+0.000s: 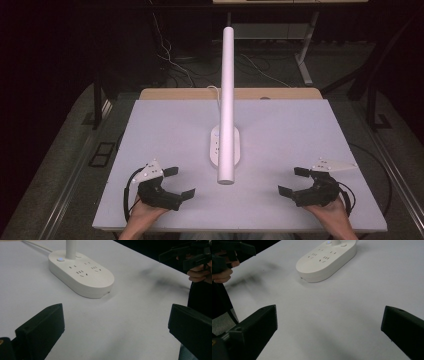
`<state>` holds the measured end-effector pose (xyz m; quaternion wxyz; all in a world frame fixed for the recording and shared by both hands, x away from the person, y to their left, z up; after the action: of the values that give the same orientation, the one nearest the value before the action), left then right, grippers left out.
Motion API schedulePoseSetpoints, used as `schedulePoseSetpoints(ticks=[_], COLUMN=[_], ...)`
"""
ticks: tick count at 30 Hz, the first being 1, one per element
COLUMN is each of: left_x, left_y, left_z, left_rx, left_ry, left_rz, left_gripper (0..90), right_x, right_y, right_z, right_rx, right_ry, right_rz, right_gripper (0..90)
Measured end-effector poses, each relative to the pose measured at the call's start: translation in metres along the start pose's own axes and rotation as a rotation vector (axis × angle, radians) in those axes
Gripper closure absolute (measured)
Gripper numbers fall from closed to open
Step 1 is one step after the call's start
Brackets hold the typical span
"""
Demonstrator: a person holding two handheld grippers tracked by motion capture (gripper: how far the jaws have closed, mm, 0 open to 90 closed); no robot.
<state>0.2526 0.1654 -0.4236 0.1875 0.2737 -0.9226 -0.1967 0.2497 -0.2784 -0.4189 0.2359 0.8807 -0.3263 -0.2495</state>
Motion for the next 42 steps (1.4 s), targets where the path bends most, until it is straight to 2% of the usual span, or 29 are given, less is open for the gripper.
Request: schedulePoseSetpoints(ticks=[10, 26, 27, 42], left_x=[0.004, 0.004, 0.003, -0.002], left_y=[-0.002, 0.0, 0.001, 0.006], left_z=[-0.001, -0.003, -0.004, -0.019], left_rx=[-0.014, -0.009, -0.015, -0.034], left_ry=[0.004, 0.002, -0.007, -0.01], left_rz=[0.023, 0.019, 0.02, 0.03], left_gripper=[0.0, 0.0, 0.0, 0.0], right_x=[0.001, 0.002, 0.002, 0.003], right_y=[0.005, 0.006, 0.007, 0.007], right_z=[0.002, 0.004, 0.004, 0.005], right_rx=[0.001, -0.015, -0.017, -0.019], right_ry=[-0.014, -0.019, -0.021, -0.022], right_rz=[0.002, -0.008, -0.009, -0.005], right_gripper=[0.0, 0.0, 0.0, 0.0])
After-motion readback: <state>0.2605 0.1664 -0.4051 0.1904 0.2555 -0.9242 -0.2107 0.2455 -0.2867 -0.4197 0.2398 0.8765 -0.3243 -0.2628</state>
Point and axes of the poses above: each handheld gripper's, and its own axes: y roughly backward along the jaws, z roughly out of its underside, x roughly to its right, the point moved 1 cm from there along -y, roughly forward along the jaws, and after that the axes turned 4 degrees about -x, right-handed, at the moved point
